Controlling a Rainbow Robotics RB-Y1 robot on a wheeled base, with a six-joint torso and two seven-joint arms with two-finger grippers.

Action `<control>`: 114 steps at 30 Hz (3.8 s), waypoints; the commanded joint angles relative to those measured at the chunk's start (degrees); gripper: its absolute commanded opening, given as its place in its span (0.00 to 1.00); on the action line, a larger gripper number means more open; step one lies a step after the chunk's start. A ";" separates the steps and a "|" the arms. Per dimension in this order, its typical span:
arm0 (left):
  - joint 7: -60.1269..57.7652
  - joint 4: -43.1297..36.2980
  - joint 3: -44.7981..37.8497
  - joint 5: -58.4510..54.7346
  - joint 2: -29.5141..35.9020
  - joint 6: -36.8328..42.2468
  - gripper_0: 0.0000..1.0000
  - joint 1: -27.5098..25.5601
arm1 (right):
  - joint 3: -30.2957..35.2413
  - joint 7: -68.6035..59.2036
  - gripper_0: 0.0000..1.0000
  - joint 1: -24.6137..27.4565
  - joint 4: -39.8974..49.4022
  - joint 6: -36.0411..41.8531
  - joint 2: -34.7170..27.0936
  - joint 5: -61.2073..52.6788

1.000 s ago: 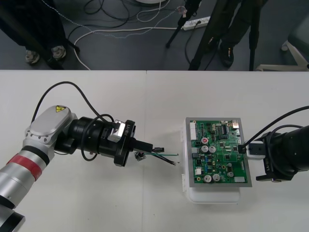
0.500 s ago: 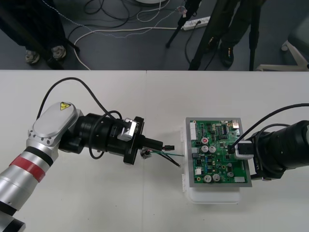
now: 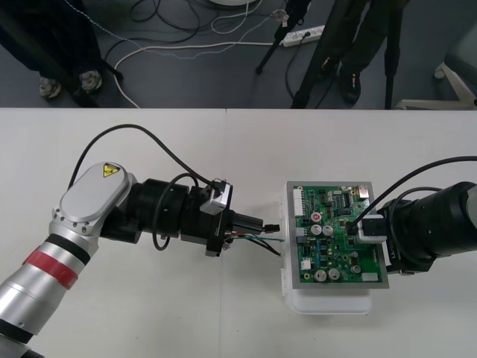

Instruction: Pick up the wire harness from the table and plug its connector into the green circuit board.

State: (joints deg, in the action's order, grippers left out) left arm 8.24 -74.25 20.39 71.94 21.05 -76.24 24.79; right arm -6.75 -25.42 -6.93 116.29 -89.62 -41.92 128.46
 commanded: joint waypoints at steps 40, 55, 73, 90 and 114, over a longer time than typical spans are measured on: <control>2.93 -2.03 4.83 2.59 -2.77 5.75 0.00 -1.23 | -2.65 -0.77 1.00 -2.47 0.60 -0.38 0.61 0.48; 3.19 -2.03 5.27 2.59 -2.60 5.75 0.00 -1.23 | -2.65 -0.86 1.00 -2.47 0.60 -0.38 0.70 0.48; 5.03 -2.03 5.71 2.33 -3.56 5.75 0.00 -1.23 | -2.65 -0.77 1.00 -2.47 0.60 -0.38 0.61 -0.05; 6.35 -2.03 5.62 1.27 -5.14 7.16 0.00 -1.23 | -2.65 -0.77 1.00 -2.47 0.60 -0.38 0.70 0.04; 6.97 -2.03 7.64 -1.54 -5.14 7.33 0.00 -1.23 | -2.65 -0.95 1.00 -2.47 0.51 -0.38 0.70 0.48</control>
State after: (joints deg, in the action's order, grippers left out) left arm 9.83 -74.26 25.87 71.53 18.65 -71.20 23.78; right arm -8.13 -25.42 -7.72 115.86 -89.83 -41.87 129.11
